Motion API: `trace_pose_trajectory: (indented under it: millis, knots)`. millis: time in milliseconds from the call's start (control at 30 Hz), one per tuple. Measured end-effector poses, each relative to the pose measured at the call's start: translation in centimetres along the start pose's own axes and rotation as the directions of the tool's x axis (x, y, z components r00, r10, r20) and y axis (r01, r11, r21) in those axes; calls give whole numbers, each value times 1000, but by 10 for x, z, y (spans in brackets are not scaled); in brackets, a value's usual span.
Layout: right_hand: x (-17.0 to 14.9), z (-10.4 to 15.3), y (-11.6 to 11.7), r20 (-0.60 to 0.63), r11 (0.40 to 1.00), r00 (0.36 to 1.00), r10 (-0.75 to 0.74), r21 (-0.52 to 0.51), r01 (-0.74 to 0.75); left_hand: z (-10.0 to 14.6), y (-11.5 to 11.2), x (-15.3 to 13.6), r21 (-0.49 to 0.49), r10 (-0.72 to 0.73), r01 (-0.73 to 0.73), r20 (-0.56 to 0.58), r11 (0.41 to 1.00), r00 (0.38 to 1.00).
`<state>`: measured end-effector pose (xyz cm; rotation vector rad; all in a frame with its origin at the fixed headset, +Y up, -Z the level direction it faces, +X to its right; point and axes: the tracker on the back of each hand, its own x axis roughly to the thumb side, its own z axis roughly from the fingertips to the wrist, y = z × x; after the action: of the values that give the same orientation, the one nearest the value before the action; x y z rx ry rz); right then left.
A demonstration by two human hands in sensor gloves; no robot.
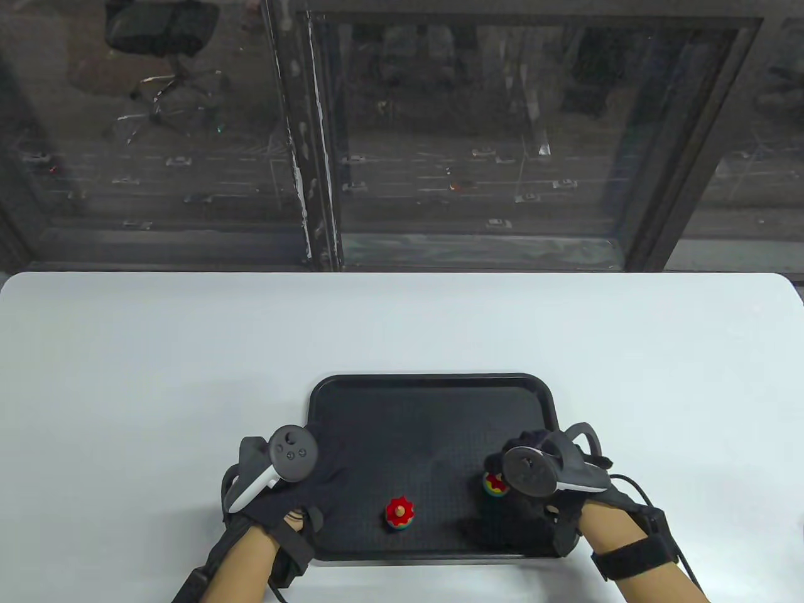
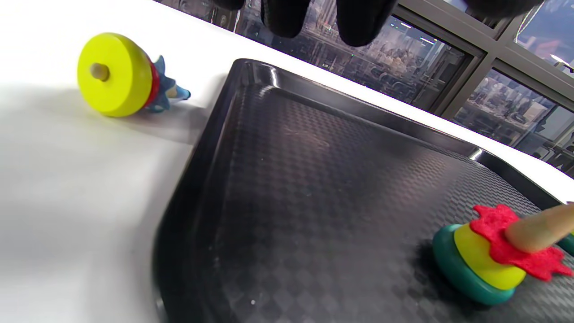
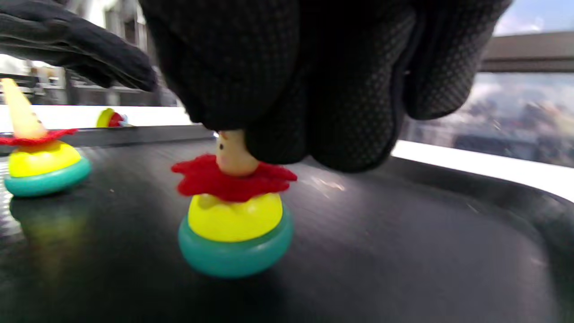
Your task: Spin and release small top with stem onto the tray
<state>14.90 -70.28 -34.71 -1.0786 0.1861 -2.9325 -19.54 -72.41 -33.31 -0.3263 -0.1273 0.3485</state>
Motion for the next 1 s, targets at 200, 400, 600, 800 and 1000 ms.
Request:
trace_pose_trajectory:
  millis: [200, 400, 600, 800, 1000]
  knots:
    - [18, -27, 4, 89, 994, 991, 102, -38, -99, 0, 1, -1, 2, 15, -15, -5, 1000, 1000]
    - [16, -36, 11, 81, 992, 990, 119, -59, -114, -1, 3, -3, 5, 42, -42, -9, 999, 999]
    - [-10, -27, -1, -359, 892, 840, 407, -40, -449, 4, 17, -17, 107, 62, -46, -147, 993, 987]
    - [-32, 24, -59, -561, 945, 811, 165, -145, -293, 11, 29, -62, 205, 140, -60, -403, 977, 904]
    - [-59, 84, -74, -731, 982, 662, -167, -180, 50, 5, 17, -78, 161, 97, -15, -514, 987, 852]
